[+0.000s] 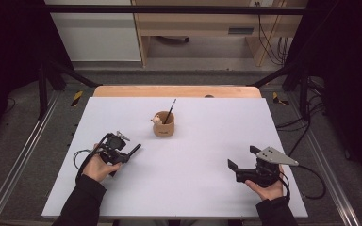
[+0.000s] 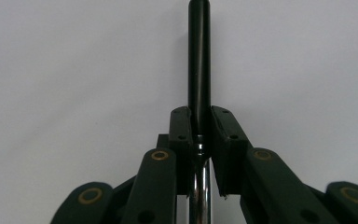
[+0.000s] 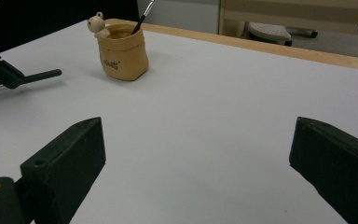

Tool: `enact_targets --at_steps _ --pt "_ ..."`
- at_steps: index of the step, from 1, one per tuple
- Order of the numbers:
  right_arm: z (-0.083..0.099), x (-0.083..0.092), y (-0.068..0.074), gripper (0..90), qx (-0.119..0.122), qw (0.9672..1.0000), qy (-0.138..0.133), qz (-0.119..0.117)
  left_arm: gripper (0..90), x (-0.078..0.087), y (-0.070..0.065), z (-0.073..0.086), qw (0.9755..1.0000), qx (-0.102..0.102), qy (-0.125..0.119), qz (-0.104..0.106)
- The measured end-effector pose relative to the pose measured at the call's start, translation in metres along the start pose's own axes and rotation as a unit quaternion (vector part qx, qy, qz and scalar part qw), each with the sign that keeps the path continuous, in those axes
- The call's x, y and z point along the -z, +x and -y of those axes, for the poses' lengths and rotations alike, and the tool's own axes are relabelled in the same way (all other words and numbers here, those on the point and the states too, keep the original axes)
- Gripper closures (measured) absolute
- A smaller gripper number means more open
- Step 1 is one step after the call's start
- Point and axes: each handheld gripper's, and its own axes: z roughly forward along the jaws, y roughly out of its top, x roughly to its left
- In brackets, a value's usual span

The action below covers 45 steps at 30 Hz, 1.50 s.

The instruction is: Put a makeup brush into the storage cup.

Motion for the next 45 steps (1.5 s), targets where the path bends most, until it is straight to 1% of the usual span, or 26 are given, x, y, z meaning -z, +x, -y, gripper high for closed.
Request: enact_targets --at_steps 4,6,8,9,11,13,14,15,18,19,20,21,24,28,30,31,32,35,36,38,39,40,41,43,45 --pt "0.0 0.0 0.0 4.1 0.0 1.0 0.0 0.0 78.9 0.009 -0.002 -0.001 0.9999 -0.009 -0.013 0.004" --pt "0.0 0.0 0.0 4.1 0.001 1.0 0.0 0.0 78.9 0.013 -0.004 -0.001 0.9997 -0.01 -0.022 0.007" --pt "0.0 0.0 0.0 4.1 0.001 1.0 0.0 0.0 78.9 0.016 -0.004 -0.001 0.9996 -0.013 -0.025 0.007" --pt "0.0 0.0 0.0 4.1 0.001 1.0 0.0 0.0 78.9 0.02 -0.006 -0.001 0.9993 -0.016 -0.033 0.011" --pt "0.0 0.0 0.001 4.2 0.002 1.0 0.001 0.001 78.9 0.023 -0.008 -0.001 0.999 -0.019 -0.039 0.012" --pt "0.0 0.0 0.001 4.2 0.002 1.0 0.002 0.001 78.9 0.026 -0.01 -0.001 0.9987 -0.024 -0.042 0.013" --pt "0.0 0.0 0.001 4.2 0.002 1.0 0.002 0.001 78.9 0.027 -0.011 -0.001 0.9986 -0.023 -0.045 0.014" --pt "0.0 0.0 0.001 4.1 0.001 1.0 0.002 0.0 78.9 0.028 -0.012 -0.001 0.9985 -0.028 -0.046 0.014" --pt "-0.001 0.0 0.002 4.2 0.002 1.0 0.001 0.0 78.9 0.031 -0.015 -0.001 0.9978 -0.032 -0.056 0.015" --pt "-0.001 0.0 0.002 4.1 0.003 1.0 0.002 0.0 78.9 0.032 -0.017 -0.001 0.9977 -0.033 -0.057 0.019" --pt "-0.001 -0.001 0.002 4.1 0.003 1.0 0.002 0.0 78.9 0.032 -0.017 -0.001 0.9977 -0.033 -0.057 0.019" --pt "-0.001 -0.001 0.002 4.1 0.003 1.0 0.002 0.0 78.9 0.034 -0.019 -0.001 0.9972 -0.035 -0.064 0.019" --pt "-0.001 -0.001 0.003 4.1 0.006 1.0 0.002 0.001 78.9 0.036 -0.022 -0.001 0.9967 -0.044 -0.065 0.023" --pt "-0.001 -0.001 0.003 4.1 0.009 0.9999 0.003 0.002 78.9 0.037 -0.025 -0.001 0.996 -0.047 -0.072 0.023" --pt "-0.001 -0.002 0.004 4.2 0.012 0.9999 0.006 0.004 78.9 0.039 -0.028 -0.002 0.9952 -0.052 -0.078 0.028" --pt "-0.001 -0.002 0.005 4.1 0.009 0.9999 0.007 0.003 78.9 0.04 -0.029 -0.002 0.995 -0.055 -0.079 0.028" --pt "-0.001 -0.002 0.005 4.1 0.016 0.9998 0.009 0.005 78.9 0.04 -0.03 -0.002 0.9948 -0.055 -0.081 0.03" --pt "-0.001 -0.004 0.007 4.2 0.018 0.9998 0.01 0.005 78.9 0.039 -0.033 -0.003 0.994 -0.062 -0.083 0.033" --pt "-0.001 -0.004 0.008 4.2 0.019 0.9997 0.012 0.005 78.9 0.039 -0.035 -0.003 0.9937 -0.062 -0.087 0.034" --pt "-0.002 -0.004 0.01 4.2 0.023 0.9997 0.012 0.005 78.9 0.039 -0.036 -0.003 0.9936 -0.063 -0.087 0.036" --pt "-0.003 -0.004 0.011 4.2 0.025 0.9996 0.013 0.003 78.9 0.039 -0.038 -0.003 0.9928 -0.065 -0.092 0.039" --pt "-0.003 -0.005 0.013 4.2 0.025 0.9996 0.015 0.003 78.9 0.04 -0.038 -0.002 0.9927 -0.067 -0.091 0.041" --pt "-0.004 -0.005 0.013 4.2 0.029 0.9995 0.016 0.003 78.9 0.04 -0.039 -0.002 0.9923 -0.067 -0.095 0.042" --pt "-0.004 -0.006 0.015 4.2 0.034 0.9993 0.018 0.002 78.9 0.041 -0.04 -0.002 0.9921 -0.069 -0.095 0.044" --pt "-0.005 -0.007 0.017 4.2 0.039 0.9991 0.019 0.002 78.9 0.04 -0.043 -0.001 0.9912 -0.071 -0.1 0.05"
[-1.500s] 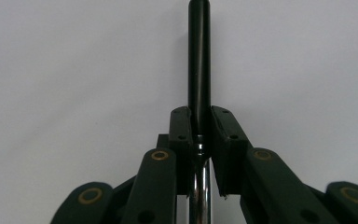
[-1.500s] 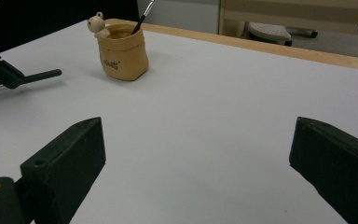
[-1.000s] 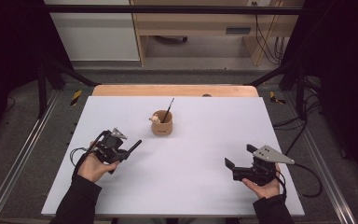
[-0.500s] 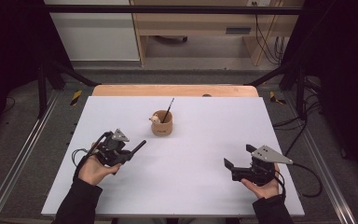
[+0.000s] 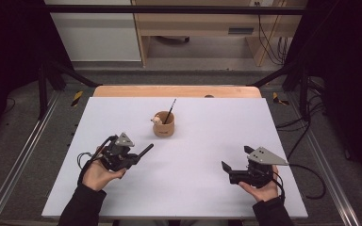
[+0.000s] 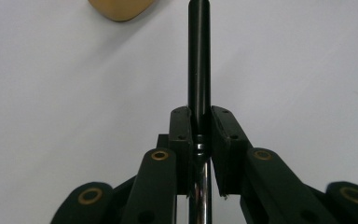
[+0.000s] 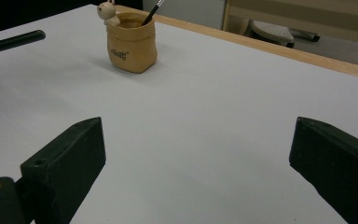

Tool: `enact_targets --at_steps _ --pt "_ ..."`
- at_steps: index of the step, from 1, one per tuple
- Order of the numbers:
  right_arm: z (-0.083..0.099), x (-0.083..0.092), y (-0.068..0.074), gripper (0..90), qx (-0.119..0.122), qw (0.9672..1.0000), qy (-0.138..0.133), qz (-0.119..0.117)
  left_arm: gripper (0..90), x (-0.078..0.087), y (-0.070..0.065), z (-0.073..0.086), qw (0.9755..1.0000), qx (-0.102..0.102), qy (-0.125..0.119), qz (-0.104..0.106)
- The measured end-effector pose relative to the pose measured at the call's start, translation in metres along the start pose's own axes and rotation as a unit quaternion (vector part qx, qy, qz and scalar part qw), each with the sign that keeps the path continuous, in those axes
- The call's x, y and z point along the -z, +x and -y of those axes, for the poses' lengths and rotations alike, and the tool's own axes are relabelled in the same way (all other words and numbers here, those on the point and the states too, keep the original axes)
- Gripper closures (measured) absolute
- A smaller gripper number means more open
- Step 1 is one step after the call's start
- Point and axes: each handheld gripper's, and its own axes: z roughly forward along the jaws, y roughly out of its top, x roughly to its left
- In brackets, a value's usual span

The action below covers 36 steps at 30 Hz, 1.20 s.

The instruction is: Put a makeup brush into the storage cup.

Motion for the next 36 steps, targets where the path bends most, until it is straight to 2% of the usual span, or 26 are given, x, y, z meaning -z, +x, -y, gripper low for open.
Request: enact_targets --at_steps 7,11,20,30,36 --pt "-0.005 -0.002 0.006 4.4 0.009 0.9999 0.0 -0.006 78.9 0.0 -0.003 0.0 1.0 -0.007 -0.001 0.001" --pt "-0.008 -0.004 0.01 4.5 0.016 0.9998 0.0 -0.009 78.8 0.0 -0.006 -0.001 0.9998 -0.013 -0.007 0.011" --pt "-0.015 -0.01 0.019 4.8 0.036 0.9992 0.008 -0.017 78.9 0.002 -0.019 -0.008 0.9988 -0.04 -0.008 0.029" --pt "-0.025 -0.013 0.03 5.4 0.064 0.9975 0.013 -0.027 78.9 0.006 -0.035 -0.021 0.9964 -0.078 -0.01 0.03" --pt "-0.032 -0.016 0.038 5.7 0.08 0.996 0.019 -0.034 78.9 0.006 -0.04 -0.028 0.9952 -0.09 -0.011 0.034"
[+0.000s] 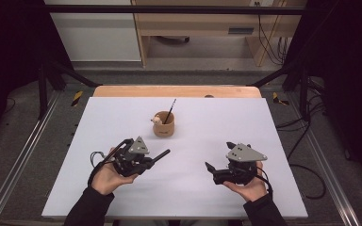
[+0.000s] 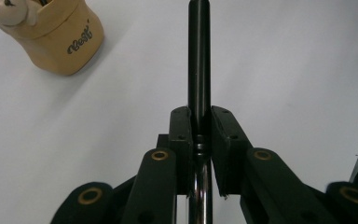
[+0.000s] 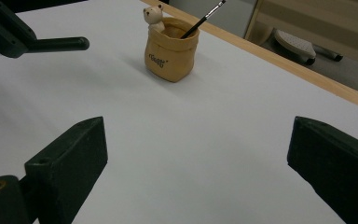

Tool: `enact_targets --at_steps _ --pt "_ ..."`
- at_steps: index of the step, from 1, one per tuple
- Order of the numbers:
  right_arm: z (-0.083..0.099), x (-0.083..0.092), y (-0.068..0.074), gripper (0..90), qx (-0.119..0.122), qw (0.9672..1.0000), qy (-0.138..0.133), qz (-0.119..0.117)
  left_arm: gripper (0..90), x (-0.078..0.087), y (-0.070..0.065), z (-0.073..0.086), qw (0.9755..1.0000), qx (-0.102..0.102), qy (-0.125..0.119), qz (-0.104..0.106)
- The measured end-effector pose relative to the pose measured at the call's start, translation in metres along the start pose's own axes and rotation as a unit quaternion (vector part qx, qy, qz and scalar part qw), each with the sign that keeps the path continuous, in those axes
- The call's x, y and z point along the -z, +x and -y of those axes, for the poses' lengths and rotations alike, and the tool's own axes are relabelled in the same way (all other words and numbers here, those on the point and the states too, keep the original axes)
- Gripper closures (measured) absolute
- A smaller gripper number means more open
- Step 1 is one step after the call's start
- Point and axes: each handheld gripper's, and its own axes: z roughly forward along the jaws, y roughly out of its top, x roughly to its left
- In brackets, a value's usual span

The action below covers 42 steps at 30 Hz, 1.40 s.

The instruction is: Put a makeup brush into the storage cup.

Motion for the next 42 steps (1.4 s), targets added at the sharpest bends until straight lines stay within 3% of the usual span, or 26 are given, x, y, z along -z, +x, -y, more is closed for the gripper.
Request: enact_targets --at_steps 6,18,25,31,33,42 --pt "-0.007 -0.001 0.003 6.3 0.009 0.9999 0.007 -0.005 78.8 0.0 -0.003 -0.005 0.9999 -0.008 0.002 0.007" --pt "-0.02 -0.004 0.012 6.9 0.058 0.9976 0.036 -0.015 78.8 -0.001 -0.006 -0.015 0.9993 -0.027 0.005 0.024" --pt "-0.029 -0.005 0.018 7.7 0.085 0.9945 0.053 -0.029 78.9 0.0 -0.007 -0.018 0.9986 -0.037 0.006 0.038" --pt "-0.035 -0.008 0.024 7.7 0.111 0.9905 0.069 -0.04 78.9 -0.001 -0.011 -0.021 0.9978 -0.047 0.009 0.045" --pt "-0.038 -0.01 0.028 8.0 0.127 0.9877 0.078 -0.046 78.9 -0.001 -0.012 -0.022 0.9976 -0.048 0.009 0.048" --pt "-0.043 -0.011 0.033 8.3 0.152 0.9824 0.093 -0.055 78.9 -0.003 -0.013 -0.024 0.9965 -0.053 0.013 0.063"
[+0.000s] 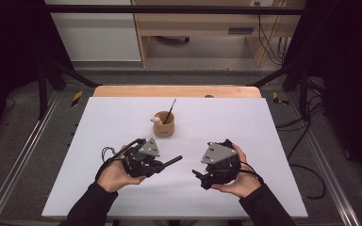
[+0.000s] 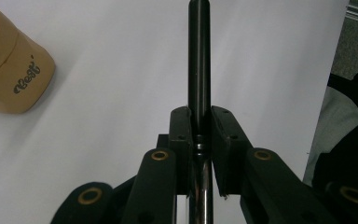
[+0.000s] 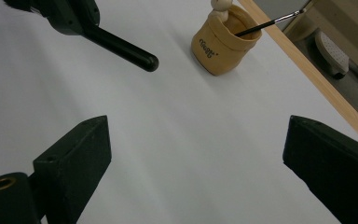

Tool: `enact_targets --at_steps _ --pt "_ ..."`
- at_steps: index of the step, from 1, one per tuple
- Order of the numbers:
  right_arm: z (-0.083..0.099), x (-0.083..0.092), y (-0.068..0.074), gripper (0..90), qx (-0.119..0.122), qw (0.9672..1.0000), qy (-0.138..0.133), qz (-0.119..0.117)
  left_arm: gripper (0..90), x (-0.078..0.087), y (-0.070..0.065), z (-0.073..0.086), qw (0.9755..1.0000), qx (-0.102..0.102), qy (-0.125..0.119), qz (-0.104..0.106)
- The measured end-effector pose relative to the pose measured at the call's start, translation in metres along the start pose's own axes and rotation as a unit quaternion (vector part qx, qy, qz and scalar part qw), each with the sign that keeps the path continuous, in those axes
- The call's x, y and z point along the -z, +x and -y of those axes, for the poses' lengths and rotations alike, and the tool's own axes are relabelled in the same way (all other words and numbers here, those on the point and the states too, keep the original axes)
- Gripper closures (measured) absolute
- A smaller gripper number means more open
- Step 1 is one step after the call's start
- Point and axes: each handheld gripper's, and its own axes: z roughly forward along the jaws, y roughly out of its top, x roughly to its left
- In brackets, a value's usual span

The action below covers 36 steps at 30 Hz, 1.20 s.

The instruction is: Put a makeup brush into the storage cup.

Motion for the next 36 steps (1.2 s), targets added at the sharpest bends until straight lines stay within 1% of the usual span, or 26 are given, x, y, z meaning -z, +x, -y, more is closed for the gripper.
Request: enact_targets --at_steps 3,4,8,9,12,13,14,15,16,17,18,19,21,22,23,24,25,29,30,32,34,35,36 --pt "-0.002 -0.001 0.003 8.5 0.007 0.9999 0.008 -0.004 78.9 -0.001 0.0 -0.001 1.0 -0.001 0.006 0.002" --pt "-0.002 -0.001 0.003 8.9 0.015 0.9999 0.007 -0.003 78.9 -0.001 0.0 -0.001 1.0 -0.001 0.006 0.002" --pt "-0.004 -0.002 0.005 9.1 0.023 0.9996 0.012 -0.008 78.9 -0.003 0.0 -0.003 1.0 -0.003 0.006 0.003" --pt "-0.006 -0.002 0.007 9.4 0.031 0.9994 0.014 -0.01 78.9 -0.004 0.0 -0.003 0.9999 -0.004 0.007 0.006" --pt "-0.007 -0.003 0.009 9.8 0.046 0.9986 0.021 -0.016 78.9 -0.004 0.0 -0.003 0.9999 -0.005 0.009 0.008" --pt "-0.008 -0.003 0.011 10.2 0.048 0.9984 0.024 -0.017 78.9 -0.004 0.0 -0.003 0.9999 -0.005 0.009 0.01" --pt "-0.008 -0.003 0.011 10.9 0.057 0.9979 0.025 -0.018 78.9 -0.004 0.0 -0.003 0.9999 -0.004 0.008 0.014" --pt "-0.008 -0.003 0.011 10.9 0.057 0.9979 0.025 -0.018 78.9 -0.004 0.0 -0.003 0.9999 -0.004 0.008 0.014" --pt "-0.008 -0.005 0.013 11.3 0.061 0.9977 0.024 -0.019 78.9 -0.005 -0.001 -0.003 0.9998 -0.001 0.006 0.02" --pt "-0.009 -0.005 0.013 11.7 0.067 0.9972 0.028 -0.021 78.9 -0.005 -0.001 -0.003 0.9997 -0.002 0.009 0.021" --pt "-0.009 -0.005 0.014 12.2 0.071 0.9968 0.028 -0.022 78.9 -0.004 0.0 -0.004 0.9996 -0.009 0.016 0.024" --pt "-0.009 -0.005 0.015 12.4 0.07 0.9969 0.029 -0.023 78.8 -0.005 -0.001 -0.004 0.9996 -0.006 0.012 0.023" --pt "-0.009 -0.006 0.015 12.6 0.073 0.9965 0.029 -0.027 78.9 -0.006 -0.002 -0.004 0.9996 -0.006 0.013 0.024" --pt "-0.009 -0.006 0.016 13.0 0.075 0.9964 0.03 -0.025 78.9 -0.005 -0.001 -0.005 0.9994 -0.012 0.018 0.025" --pt "-0.01 -0.007 0.017 13.6 0.084 0.9955 0.034 -0.027 78.9 -0.006 -0.003 -0.006 0.9995 -0.006 0.011 0.027" --pt "-0.01 -0.008 0.018 13.8 0.088 0.9952 0.034 -0.026 78.9 -0.006 -0.003 -0.006 0.9994 -0.011 0.016 0.028" --pt "-0.011 -0.008 0.018 13.9 0.089 0.995 0.035 -0.029 78.9 -0.006 -0.003 -0.007 0.9994 -0.013 0.018 0.027" --pt "-0.012 -0.008 0.02 15.3 0.095 0.9944 0.035 -0.029 78.9 -0.007 -0.005 -0.009 0.9993 -0.016 0.021 0.027" --pt "-0.013 -0.008 0.021 16.5 0.098 0.9939 0.036 -0.036 78.8 -0.007 -0.006 -0.01 0.9992 -0.017 0.021 0.028" --pt "-0.013 -0.008 0.021 16.8 0.098 0.994 0.035 -0.034 78.8 -0.007 -0.007 -0.011 0.9992 -0.019 0.022 0.029" --pt "-0.014 -0.009 0.023 19.7 0.108 0.9926 0.039 -0.038 78.9 -0.007 -0.008 -0.012 0.9992 -0.019 0.017 0.032" --pt "-0.014 -0.009 0.023 19.7 0.108 0.9926 0.039 -0.038 78.8 -0.007 -0.008 -0.012 0.9992 -0.019 0.017 0.032" --pt "-0.014 -0.01 0.024 22.0 0.113 0.9922 0.04 -0.036 78.8 -0.008 -0.009 -0.013 0.9991 -0.02 0.018 0.033"
